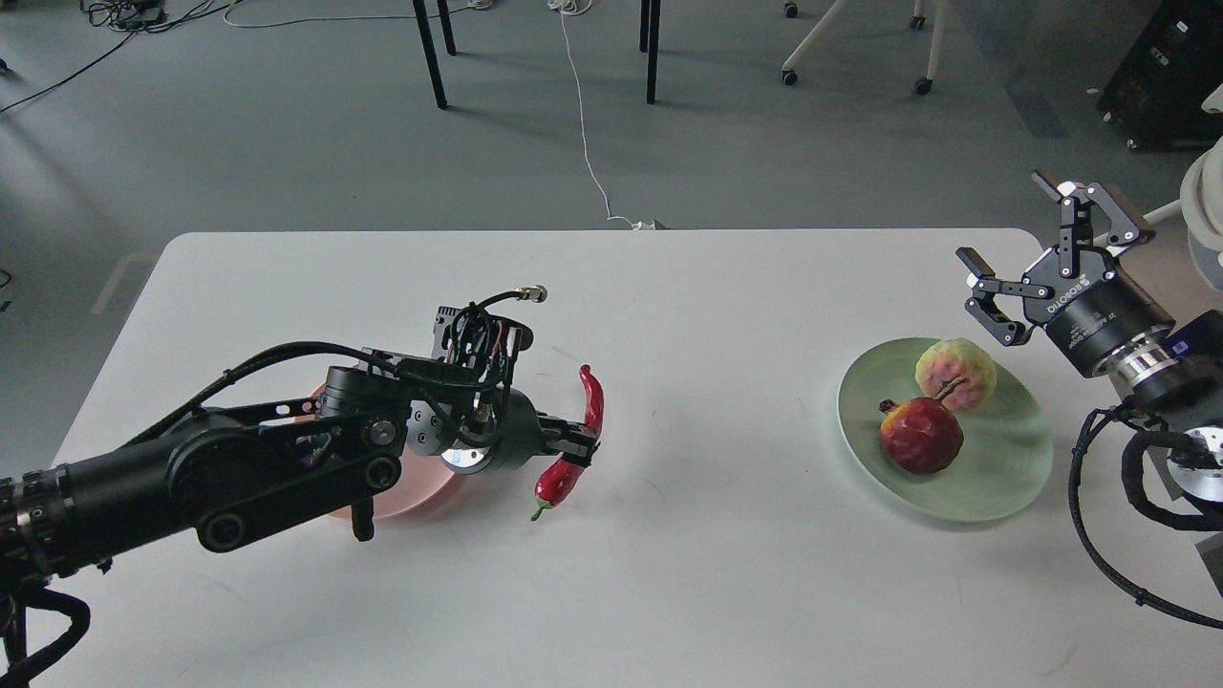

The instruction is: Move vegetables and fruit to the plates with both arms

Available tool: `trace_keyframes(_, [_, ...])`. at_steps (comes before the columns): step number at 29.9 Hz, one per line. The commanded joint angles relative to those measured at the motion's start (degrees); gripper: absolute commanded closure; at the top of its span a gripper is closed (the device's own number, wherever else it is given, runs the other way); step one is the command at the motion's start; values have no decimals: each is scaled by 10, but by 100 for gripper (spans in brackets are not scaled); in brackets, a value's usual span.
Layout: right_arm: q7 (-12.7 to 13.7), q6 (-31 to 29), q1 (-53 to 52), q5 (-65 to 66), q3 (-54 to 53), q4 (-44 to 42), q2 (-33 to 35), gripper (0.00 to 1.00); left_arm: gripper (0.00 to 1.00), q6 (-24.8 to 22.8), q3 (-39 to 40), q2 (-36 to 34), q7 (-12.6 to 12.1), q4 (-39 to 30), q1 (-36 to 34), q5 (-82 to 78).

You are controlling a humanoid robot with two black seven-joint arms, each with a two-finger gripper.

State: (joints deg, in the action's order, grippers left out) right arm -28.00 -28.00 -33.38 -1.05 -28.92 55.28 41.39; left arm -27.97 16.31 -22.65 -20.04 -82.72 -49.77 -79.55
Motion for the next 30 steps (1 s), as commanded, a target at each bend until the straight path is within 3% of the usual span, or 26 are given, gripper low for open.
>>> trace_keyframes(1, [0,0,-1,0,0,0,-1,2,92,0,26,-7,1,-17,-19,19])
trace_keyframes(6, [0,0,-1,0,0,0,0,2,92,0,37,-92,9,-38,-21,19])
trace_keyframes(11, [0,0,0,0,1,0,-1,2,91,0,21,-167,33,-54,-9,19])
trace_keyframes(17, [0,0,0,0,1,0,-1,2,90,0,28,-209,36,-57,40,22])
trace_keyframes(21, [0,0,0,0,1,0,-1,2,85,0,27,-226,55,-57,53,33])
trace_keyframes(23, [0,0,0,0,1,0,-1,2,78,0,26,-234,58,-57,54,47])
trace_keyframes(25, [0,0,-1,0,1,0,-1,2,64,0,25,-240,60,-57,54,51])
trace_keyframes(27, [0,0,-1,0,2,0,-1,2,39,0,25,-243,62,-57,54,51])
trace_keyframes(29, [0,0,-3,1,3,-1,0,2,0,0,27,-248,63,-57,53,51])
trace_keyframes(30, [0,0,-5,1,3,-1,1,2,0,0,28,-253,65,-57,52,51])
